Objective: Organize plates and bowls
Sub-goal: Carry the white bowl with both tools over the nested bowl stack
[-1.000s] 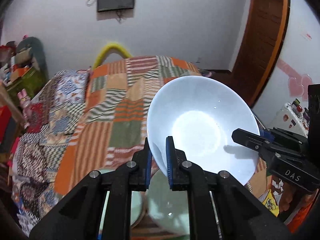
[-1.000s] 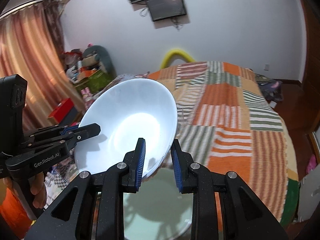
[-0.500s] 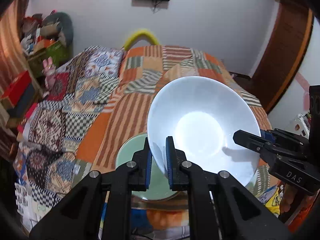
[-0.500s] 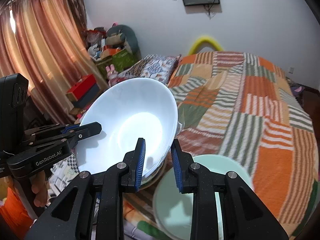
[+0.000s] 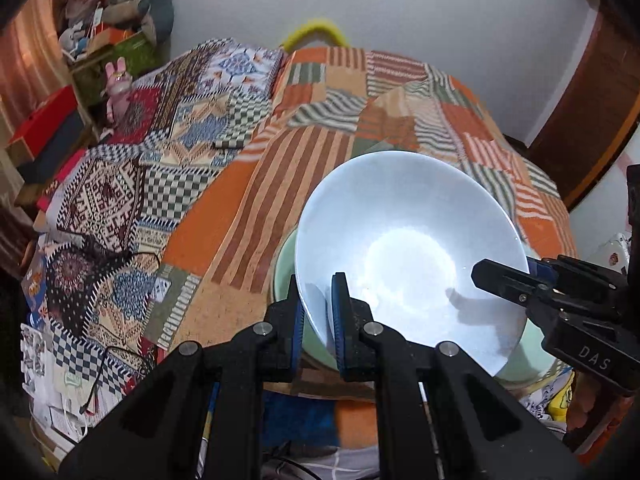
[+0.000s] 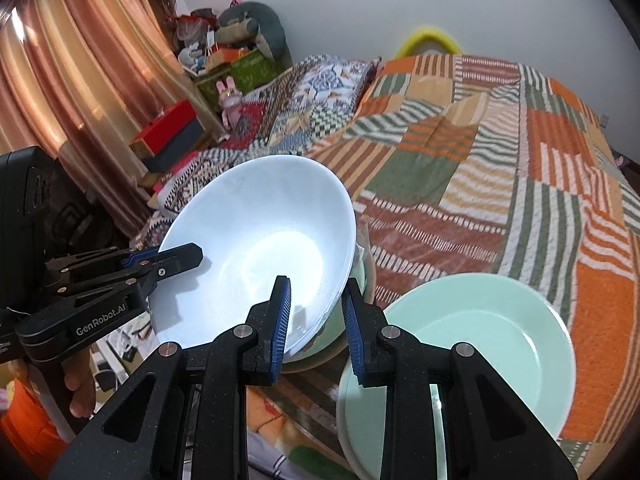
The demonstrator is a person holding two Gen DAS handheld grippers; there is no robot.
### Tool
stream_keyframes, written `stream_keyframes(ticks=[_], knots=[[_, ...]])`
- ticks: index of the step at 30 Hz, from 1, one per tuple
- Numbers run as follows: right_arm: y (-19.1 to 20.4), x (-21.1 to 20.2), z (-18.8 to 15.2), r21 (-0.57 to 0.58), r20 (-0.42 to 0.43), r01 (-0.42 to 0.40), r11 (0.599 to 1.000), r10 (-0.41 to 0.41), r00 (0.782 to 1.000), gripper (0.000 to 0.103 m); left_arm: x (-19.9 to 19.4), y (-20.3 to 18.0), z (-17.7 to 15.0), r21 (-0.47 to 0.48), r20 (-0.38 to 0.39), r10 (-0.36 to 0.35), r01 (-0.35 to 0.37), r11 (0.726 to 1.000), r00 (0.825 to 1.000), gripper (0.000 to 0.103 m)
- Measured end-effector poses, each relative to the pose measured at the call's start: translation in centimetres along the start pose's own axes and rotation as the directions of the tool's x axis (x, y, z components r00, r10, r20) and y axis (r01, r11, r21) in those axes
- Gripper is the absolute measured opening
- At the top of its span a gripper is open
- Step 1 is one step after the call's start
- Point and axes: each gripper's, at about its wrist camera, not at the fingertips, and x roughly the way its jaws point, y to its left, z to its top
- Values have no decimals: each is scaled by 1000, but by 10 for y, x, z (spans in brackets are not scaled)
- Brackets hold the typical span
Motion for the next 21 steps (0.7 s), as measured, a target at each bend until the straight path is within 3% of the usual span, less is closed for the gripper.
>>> stream_keyframes(ticks=[21], knots=[[0, 42, -7, -19, -100, 52, 998, -53, 994, 24, 46, 6, -6, 4, -84, 26, -26, 1000, 996, 12]])
